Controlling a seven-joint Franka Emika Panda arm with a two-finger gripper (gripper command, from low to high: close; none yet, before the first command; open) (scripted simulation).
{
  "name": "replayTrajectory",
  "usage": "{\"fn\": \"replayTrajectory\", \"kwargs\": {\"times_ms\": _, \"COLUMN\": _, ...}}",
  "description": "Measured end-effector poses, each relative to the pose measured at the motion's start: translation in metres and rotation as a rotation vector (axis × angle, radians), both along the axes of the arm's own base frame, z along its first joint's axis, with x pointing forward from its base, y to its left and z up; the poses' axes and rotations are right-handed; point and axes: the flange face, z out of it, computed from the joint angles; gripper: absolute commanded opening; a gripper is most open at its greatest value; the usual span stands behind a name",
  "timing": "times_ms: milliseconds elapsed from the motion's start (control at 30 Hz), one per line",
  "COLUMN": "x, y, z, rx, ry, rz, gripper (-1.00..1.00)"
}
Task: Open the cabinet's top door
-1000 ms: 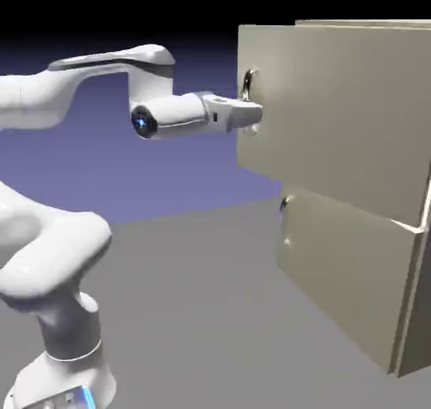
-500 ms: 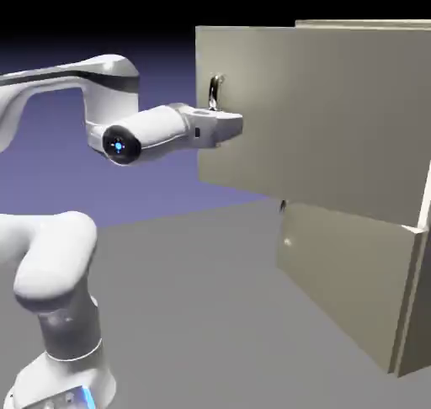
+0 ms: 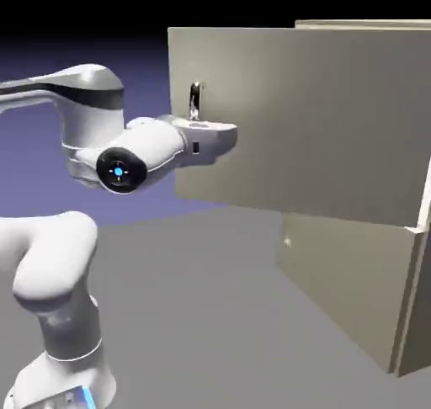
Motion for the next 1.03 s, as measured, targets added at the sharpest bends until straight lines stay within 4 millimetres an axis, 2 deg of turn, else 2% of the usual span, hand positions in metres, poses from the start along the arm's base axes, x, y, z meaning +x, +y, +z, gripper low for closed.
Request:
{"fn": "replayTrajectory", "kwargs": {"times_ms": 233, "x": -0.016, "y": -0.057, "z": 0.0, "rx": 0.0, "ry": 0.0, "rz": 0.129, "gripper": -1.0}}
{"fn": "replayTrajectory", "kwargs": {"times_ms": 500, "x": -0.027, "y": -0.137, "z": 0.0, "rx": 0.0, "ry": 0.0, "rz": 0.306, "gripper": -1.0}}
{"fn": "replayTrajectory", "kwargs": {"times_ms": 733, "x": -0.024, "y": -0.208, "z": 0.0, "rx": 0.0, "ry": 0.0, "rz": 0.46, "gripper": -1.0}}
{"fn": "replayTrajectory", "kwargs": {"times_ms": 1033, "x": -0.01, "y": -0.277, "z": 0.0, "rx": 0.0, "ry": 0.0, "rz": 0.615, "gripper": -1.0}}
